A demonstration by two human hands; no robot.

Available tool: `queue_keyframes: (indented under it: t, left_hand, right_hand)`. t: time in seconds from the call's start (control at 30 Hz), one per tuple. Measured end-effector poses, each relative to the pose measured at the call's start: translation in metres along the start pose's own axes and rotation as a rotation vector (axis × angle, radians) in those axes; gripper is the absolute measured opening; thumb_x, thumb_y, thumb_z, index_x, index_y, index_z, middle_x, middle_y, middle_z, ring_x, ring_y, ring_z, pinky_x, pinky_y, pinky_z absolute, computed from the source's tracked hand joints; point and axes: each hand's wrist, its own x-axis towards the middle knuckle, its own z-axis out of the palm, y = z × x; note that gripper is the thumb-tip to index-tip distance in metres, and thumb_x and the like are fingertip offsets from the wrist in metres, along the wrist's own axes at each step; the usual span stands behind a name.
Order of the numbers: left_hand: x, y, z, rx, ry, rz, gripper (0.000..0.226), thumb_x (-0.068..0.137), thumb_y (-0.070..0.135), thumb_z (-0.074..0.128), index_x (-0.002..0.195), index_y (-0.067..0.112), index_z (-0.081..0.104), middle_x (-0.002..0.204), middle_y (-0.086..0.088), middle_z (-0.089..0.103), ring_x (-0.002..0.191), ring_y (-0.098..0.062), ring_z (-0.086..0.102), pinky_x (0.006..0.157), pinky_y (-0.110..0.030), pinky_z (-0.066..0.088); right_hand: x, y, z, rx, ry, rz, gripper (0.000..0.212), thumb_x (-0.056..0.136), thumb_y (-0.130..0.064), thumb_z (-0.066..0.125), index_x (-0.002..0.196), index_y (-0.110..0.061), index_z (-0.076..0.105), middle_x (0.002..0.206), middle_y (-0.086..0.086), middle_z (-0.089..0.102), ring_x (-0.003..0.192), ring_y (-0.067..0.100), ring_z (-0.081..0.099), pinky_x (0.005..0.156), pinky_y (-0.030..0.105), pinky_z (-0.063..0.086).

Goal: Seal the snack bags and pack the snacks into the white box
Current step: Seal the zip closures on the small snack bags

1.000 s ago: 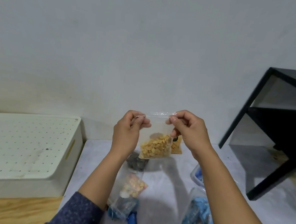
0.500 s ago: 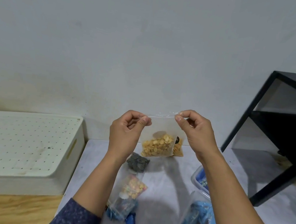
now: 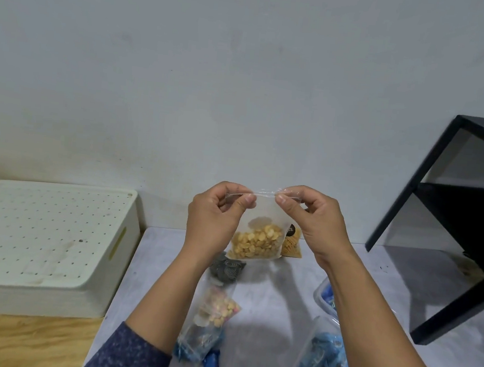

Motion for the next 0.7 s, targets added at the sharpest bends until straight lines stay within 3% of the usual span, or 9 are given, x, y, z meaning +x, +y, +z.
queue_keyframes:
  t: [0.2, 0.4, 0.5, 0.7]
  left_hand:
    - [-0.0051, -0.0017, 0.0050, 0.037, -0.016, 0.023, 0.015, 0.085, 0.013, 0.066, 0.075, 0.025, 0.066, 0.068, 0.008, 0.072, 0.075, -0.006, 0.069, 0.077, -0.026, 0.054]
    - [-0.0058, 0.0014, 0.0065, -0.011, -0.006, 0.028, 0.012, 0.086, 0.014, 0.065, 0.079, 0.023, 0.065, 0.067, 0.009, 0.072, 0.073, -0.004, 0.068, 0.074, -0.019, 0.054]
    - [-0.0075, 0.0020, 0.0065, -0.066, -0.041, -0.007, 0.009, 0.086, 0.012, 0.066, 0.081, 0.020, 0.066, 0.068, 0.008, 0.072, 0.076, -0.005, 0.070, 0.075, -0.018, 0.055]
    - [-0.0084, 0.0043, 0.0085, -0.039, -0.118, -0.013, 0.004, 0.079, 0.013, 0.073, 0.082, 0.016, 0.071, 0.075, 0.004, 0.074, 0.077, -0.009, 0.072, 0.074, -0.017, 0.054]
  right_hand:
    - [-0.0012, 0.0008, 0.0007, -0.069, 0.040, -0.069, 0.019, 0.079, -0.016, 0.072, 0.067, -0.030, 0.067, 0.068, -0.025, 0.066, 0.054, -0.005, 0.048, 0.067, 0.029, 0.039]
    - [-0.0018, 0.0012, -0.0003, 0.126, -0.006, 0.014, 0.014, 0.071, -0.010, 0.076, 0.065, -0.022, 0.071, 0.073, -0.010, 0.069, 0.077, 0.010, 0.059, 0.074, 0.025, 0.048]
    - [-0.0034, -0.0002, -0.0008, 0.117, 0.012, -0.008, 0.016, 0.072, -0.007, 0.076, 0.065, -0.021, 0.070, 0.068, -0.012, 0.069, 0.070, 0.003, 0.060, 0.067, 0.018, 0.047]
    - [-0.0069, 0.0009, -0.0006, 0.077, -0.002, -0.035, 0.019, 0.073, -0.009, 0.076, 0.063, -0.025, 0.072, 0.069, -0.011, 0.070, 0.072, 0.012, 0.057, 0.070, 0.034, 0.042]
